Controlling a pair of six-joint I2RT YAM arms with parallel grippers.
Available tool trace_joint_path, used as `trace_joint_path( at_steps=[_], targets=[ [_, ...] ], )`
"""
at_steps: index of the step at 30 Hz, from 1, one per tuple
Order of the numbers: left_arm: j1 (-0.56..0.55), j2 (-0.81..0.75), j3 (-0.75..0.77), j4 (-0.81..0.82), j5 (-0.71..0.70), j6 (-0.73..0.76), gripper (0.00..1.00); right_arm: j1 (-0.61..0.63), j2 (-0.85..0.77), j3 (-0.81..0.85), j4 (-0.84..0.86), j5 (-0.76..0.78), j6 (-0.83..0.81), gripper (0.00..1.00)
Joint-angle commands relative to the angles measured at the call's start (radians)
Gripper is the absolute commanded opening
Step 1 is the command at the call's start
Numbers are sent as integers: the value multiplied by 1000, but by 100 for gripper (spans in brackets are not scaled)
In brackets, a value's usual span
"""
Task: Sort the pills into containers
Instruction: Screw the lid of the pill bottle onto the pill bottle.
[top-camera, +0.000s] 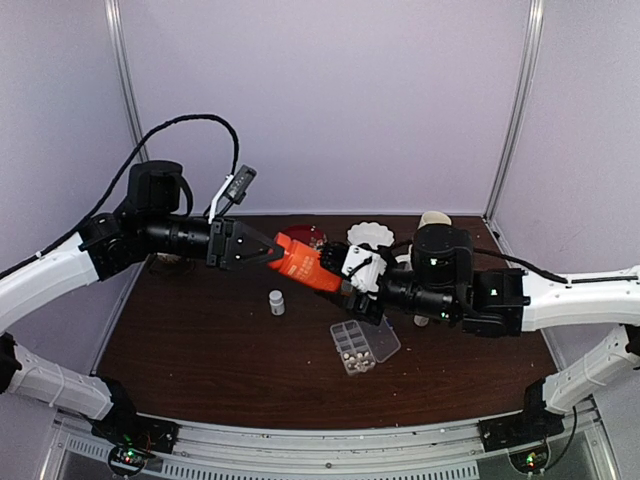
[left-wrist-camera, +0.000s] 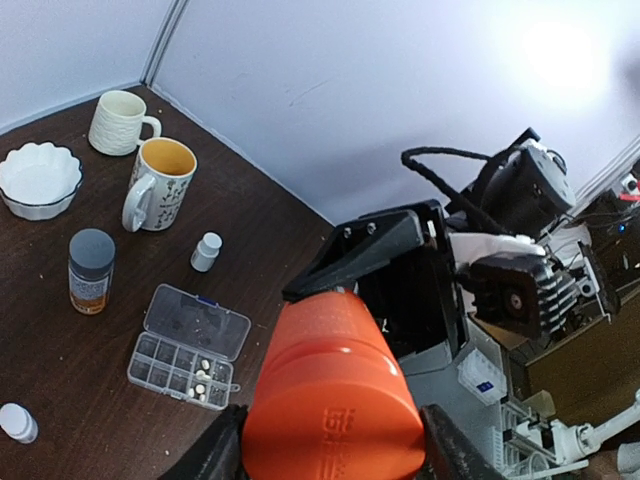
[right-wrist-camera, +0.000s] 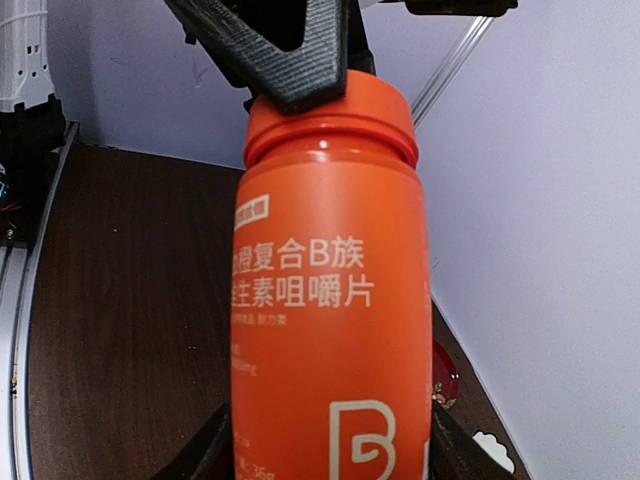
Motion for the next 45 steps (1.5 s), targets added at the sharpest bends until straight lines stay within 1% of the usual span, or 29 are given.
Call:
trace_joint_path(
  at_steps=[1, 3, 4, 6, 8, 10, 13, 15, 19, 21, 24, 26, 28, 29, 32, 34, 36, 39, 41, 42, 44, 45],
  targets=[
    [-45, 54, 27, -74, 146, 223, 22, -31, -14, 118, 97, -392, 144, 0],
    [-55, 49, 7, -77, 119, 326, 23, -62, -12, 130, 100, -474, 203, 0],
    [-56, 42, -20, -52, 97, 362, 24, -70, -13, 131, 100, -496, 218, 0],
    [-55, 35, -56, -6, 56, 440, 25, -78, -16, 131, 93, -521, 229, 0],
    [-57, 35, -83, 28, 69, 534, 24, -83, -20, 131, 68, -546, 231, 0],
    [-59, 36, -100, 27, 124, 708, 22, -91, -19, 139, 30, -586, 229, 0],
    [-66, 41, -92, -10, 105, 958, 20, -104, -11, 154, -23, -647, 232, 0],
    [-66, 53, -64, -75, 117, 1121, 20, -112, -6, 158, -32, -685, 249, 0],
    [-66, 73, -11, -265, 163, 1560, 21, -128, -6, 157, -29, -747, 280, 0],
    [-67, 70, -6, -309, 157, 1755, 24, -133, -9, 156, -29, -753, 289, 0],
    [-68, 59, 1, -393, 121, 2040, 25, -138, -14, 148, -26, -752, 290, 0],
    [-71, 46, 8, -378, 63, 2094, 22, -141, -19, 135, -18, -750, 289, 0],
    [-82, 29, 11, -371, -33, 2190, 20, -147, -21, 128, -18, -751, 292, 0],
    [-98, 18, 2, -360, -108, 2238, 19, -150, -21, 128, -20, -753, 293, 0],
    [-153, -19, -63, -241, -313, 2326, 20, -158, -19, 128, -27, -755, 293, 0],
    [-182, -31, -75, -225, -437, 2393, 18, -161, -15, 131, -33, -752, 290, 0],
    [-214, -41, -88, -205, -546, 2452, 16, -164, -11, 134, -38, -750, 289, 0],
    [-253, -74, -143, -115, -677, 2560, 18, -169, -7, 138, -42, -750, 288, 0],
    [-258, -102, -191, -38, -678, 2611, 24, -172, -4, 140, -43, -753, 286, 0],
    [-258, -115, -214, 2, -662, 2611, 27, -174, -3, 141, -43, -755, 286, 0],
    [-256, -124, -217, 9, -633, 2567, 38, -176, 1, 148, -55, -753, 280, 0],
    [-257, -122, -213, 4, -632, 2536, 47, -176, 4, 153, -66, -750, 274, 0]
  ],
)
